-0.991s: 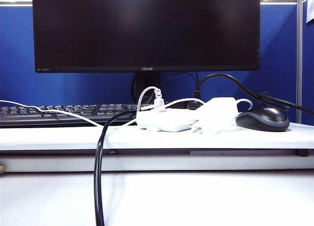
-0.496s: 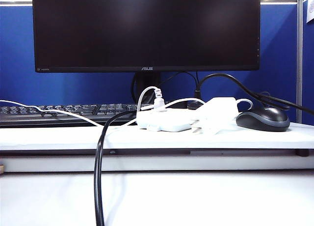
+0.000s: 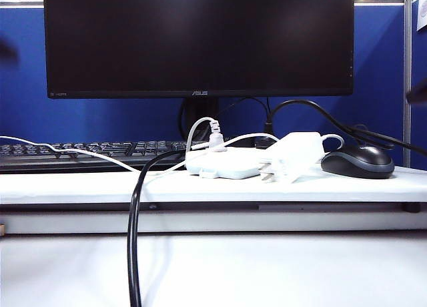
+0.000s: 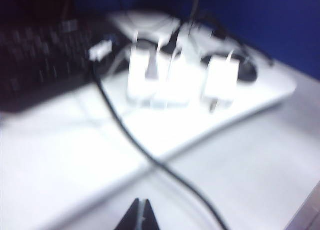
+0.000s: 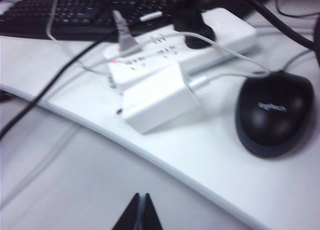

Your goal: Unplug the white charger from the socket, then place it next to the socket.

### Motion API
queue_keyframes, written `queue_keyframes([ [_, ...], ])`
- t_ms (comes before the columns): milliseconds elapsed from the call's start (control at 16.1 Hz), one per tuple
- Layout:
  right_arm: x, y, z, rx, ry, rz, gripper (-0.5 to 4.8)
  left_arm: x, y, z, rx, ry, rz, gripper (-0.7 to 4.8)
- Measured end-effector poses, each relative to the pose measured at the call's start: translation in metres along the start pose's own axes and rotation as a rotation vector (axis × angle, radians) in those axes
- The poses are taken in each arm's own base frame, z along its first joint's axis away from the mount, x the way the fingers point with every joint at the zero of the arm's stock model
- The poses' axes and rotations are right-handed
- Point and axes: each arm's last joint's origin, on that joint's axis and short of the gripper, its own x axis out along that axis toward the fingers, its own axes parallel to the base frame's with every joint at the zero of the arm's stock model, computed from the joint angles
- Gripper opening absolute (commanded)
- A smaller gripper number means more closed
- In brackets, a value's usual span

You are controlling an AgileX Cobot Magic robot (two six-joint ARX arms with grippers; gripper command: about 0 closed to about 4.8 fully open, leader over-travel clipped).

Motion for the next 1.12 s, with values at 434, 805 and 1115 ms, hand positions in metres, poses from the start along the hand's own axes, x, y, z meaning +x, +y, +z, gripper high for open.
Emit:
queue_keyframes([
  [434, 0.016, -0.008, -0.040, 0.008, 0.063, -0.054, -0.01, 0.018, 0.007, -0.055, 0.004, 0.058, 0.033, -0.05],
  [805, 0.018, -0.010, -0.047, 0.009, 0.083, -0.069, -0.01, 0.018, 0.008, -0.055, 0.022, 0.057, 0.047, -0.04],
  [1115, 0.018, -0.010, -0.047, 0.009, 0.082, -0.070, -0.01, 0.018, 0.008, -0.055, 0.022, 0.057, 0.047, -0.04],
])
